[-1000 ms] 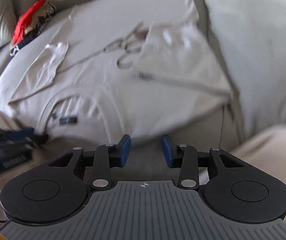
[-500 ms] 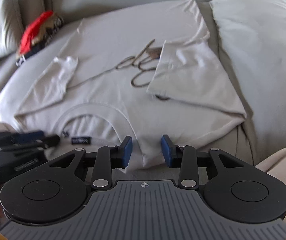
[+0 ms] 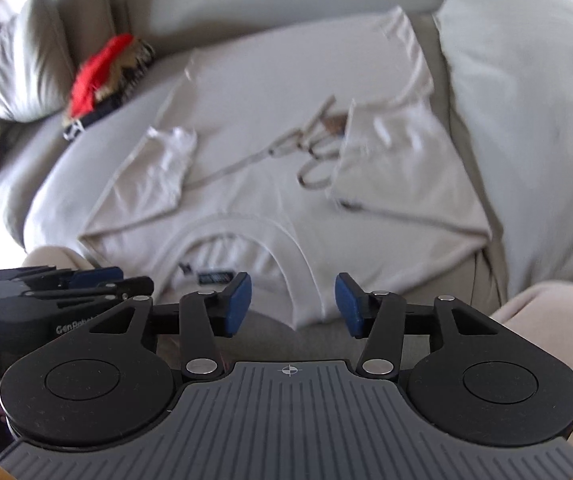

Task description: Fold clothes

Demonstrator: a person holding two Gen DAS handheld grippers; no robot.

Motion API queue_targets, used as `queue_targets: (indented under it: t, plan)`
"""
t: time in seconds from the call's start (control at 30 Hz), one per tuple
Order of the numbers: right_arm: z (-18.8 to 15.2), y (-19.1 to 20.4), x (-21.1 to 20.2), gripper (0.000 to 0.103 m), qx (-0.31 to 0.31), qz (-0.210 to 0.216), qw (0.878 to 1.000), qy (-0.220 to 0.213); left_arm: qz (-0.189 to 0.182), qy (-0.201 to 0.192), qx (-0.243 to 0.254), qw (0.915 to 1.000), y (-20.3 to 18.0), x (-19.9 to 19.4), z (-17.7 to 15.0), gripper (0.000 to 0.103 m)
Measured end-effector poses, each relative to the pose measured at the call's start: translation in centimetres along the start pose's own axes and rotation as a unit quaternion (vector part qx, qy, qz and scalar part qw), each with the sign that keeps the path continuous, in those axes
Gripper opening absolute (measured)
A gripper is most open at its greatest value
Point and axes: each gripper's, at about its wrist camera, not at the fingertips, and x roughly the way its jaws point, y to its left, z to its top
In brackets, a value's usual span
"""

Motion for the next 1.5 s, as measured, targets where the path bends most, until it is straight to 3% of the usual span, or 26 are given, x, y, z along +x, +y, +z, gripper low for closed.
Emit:
queue_targets:
  t: [0.27, 0.4, 0.5, 0.67, 0.73, 0.8, 0.9, 0.97, 1.13, 1.23, 1.4, 1.5]
  plan:
    - [5.6, 0.9, -3.4, 0.061, -0.017, 0.009, 0.998, -0.062, 0.017, -0.096, -0.005, 0.9953, 1.7, -4.8, 4.8, 0.046]
    - [9.7, 0.8, -3.9, 0.061, -0.010, -0.005, 0.997, -0.072, 0.043, -0.132, -0.007, 0.9903, 3.0, -6.5, 8.3, 0.050]
    - [13.1, -0.1, -4.5, 0.070, 0.012, -0.002, 0.997, -0.080, 0.046, -0.144, -0.021, 0.9882, 4.5, -7.6, 11.3, 0.065]
    - [18.2, -2.5, -3.7, 0.074, 0.042, -0.021, 0.996, -0.082, 0.020, -0.128, -0.051, 0.9903, 7.8, -6.7, 16.4, 0.061]
    - [20.3, -3.6, -2.5, 0.071, 0.058, -0.031, 0.995, -0.080, 0.010, -0.120, -0.073, 0.9901, 9.3, -5.2, 18.3, 0.058]
    - [22.2, -4.8, -1.1, 0.067, 0.073, -0.029, 0.994, -0.082, 0.002, -0.122, -0.104, 0.9871, 11.1, -3.2, 20.0, 0.046]
    - [25.2, -7.2, 2.0, 0.058, 0.104, -0.012, 0.990, -0.093, 0.000, -0.122, -0.128, 0.9842, 13.5, 0.7, 22.6, 0.041]
    - [27.3, -9.2, 4.9, 0.052, 0.125, -0.002, 0.988, -0.091, -0.009, -0.112, -0.142, 0.9836, 15.1, 3.9, 24.5, 0.041]
    - [31.4, -14.1, 14.2, 0.046, 0.171, -0.033, 0.982, -0.068, -0.021, -0.079, -0.178, 0.9806, 18.4, 13.0, 27.5, 0.042]
    - [33.5, -17.1, 19.2, 0.045, 0.204, -0.024, 0.976, -0.074, -0.031, -0.064, -0.199, 0.9774, 19.2, 17.5, 28.6, 0.042]
    - [36.3, -20.3, 25.2, 0.042, 0.229, -0.031, 0.968, -0.097, -0.031, -0.074, -0.211, 0.9742, 19.5, 22.2, 30.8, 0.042]
    - [37.4, -21.1, 27.6, 0.037, 0.214, -0.031, 0.972, -0.097, -0.020, -0.079, -0.221, 0.9719, 20.1, 24.0, 32.0, 0.042]
